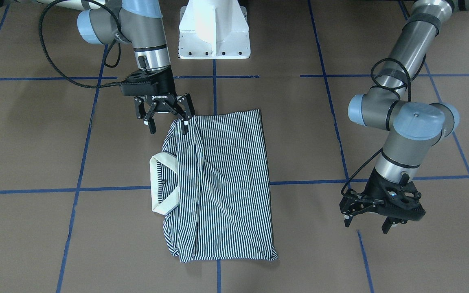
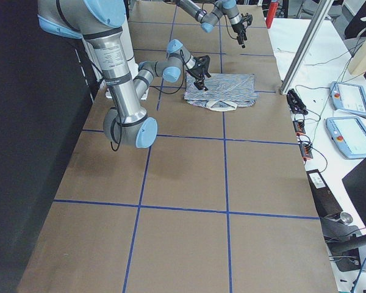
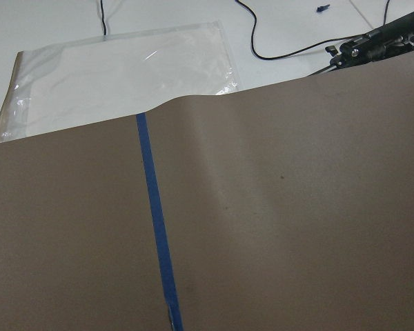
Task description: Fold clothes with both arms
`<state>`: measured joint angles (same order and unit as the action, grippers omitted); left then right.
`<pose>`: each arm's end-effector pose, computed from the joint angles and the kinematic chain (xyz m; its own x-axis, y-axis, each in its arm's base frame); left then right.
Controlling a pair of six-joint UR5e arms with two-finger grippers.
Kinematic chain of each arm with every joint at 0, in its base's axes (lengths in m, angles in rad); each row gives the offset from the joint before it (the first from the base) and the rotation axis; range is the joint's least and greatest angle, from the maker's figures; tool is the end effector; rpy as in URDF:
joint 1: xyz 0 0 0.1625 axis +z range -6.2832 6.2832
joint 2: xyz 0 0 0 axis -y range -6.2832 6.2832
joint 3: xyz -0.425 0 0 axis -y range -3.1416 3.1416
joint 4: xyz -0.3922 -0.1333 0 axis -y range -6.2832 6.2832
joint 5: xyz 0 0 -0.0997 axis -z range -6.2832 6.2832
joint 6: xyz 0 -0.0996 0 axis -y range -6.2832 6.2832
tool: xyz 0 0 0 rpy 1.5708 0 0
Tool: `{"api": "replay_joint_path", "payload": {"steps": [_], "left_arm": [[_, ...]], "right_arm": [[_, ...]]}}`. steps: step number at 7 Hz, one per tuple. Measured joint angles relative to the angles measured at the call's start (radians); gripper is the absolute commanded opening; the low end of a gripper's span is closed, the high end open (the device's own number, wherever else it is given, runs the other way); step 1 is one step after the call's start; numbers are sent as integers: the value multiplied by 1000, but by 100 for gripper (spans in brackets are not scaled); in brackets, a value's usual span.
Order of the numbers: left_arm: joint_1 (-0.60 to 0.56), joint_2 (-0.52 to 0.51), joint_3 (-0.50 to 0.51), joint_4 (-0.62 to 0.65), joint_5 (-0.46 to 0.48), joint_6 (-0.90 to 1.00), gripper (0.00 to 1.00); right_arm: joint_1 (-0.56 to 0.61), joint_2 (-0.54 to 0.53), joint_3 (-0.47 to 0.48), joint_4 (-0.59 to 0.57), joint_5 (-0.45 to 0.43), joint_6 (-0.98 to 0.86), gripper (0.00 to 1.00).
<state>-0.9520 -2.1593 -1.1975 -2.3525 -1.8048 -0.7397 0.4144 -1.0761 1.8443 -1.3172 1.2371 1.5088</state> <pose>0.3479 -0.6786 0.4011 0.7141 0.2359 -0.6591 0.2254 0.8139 0.5355 -0.4972 -0.4000 0.2281 0.5162 0.1631 0.8408 -0.6054 0.7639 0.2234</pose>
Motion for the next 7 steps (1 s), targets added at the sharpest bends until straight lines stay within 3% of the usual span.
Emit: {"api": "replay_joint_path", "payload": {"steps": [2,4,7], "left_arm": [[0,18,-28,3,-12,0,100],[1,23,-39,6,-14,0,100],[1,24,-40,7,-14,-1,100]], "right_arm": [[-6,13,-1,2,-1,-81,100],[-25,29,4,-64,6,-287,99],[-50,119,2,-330,107,-533,93]]}}
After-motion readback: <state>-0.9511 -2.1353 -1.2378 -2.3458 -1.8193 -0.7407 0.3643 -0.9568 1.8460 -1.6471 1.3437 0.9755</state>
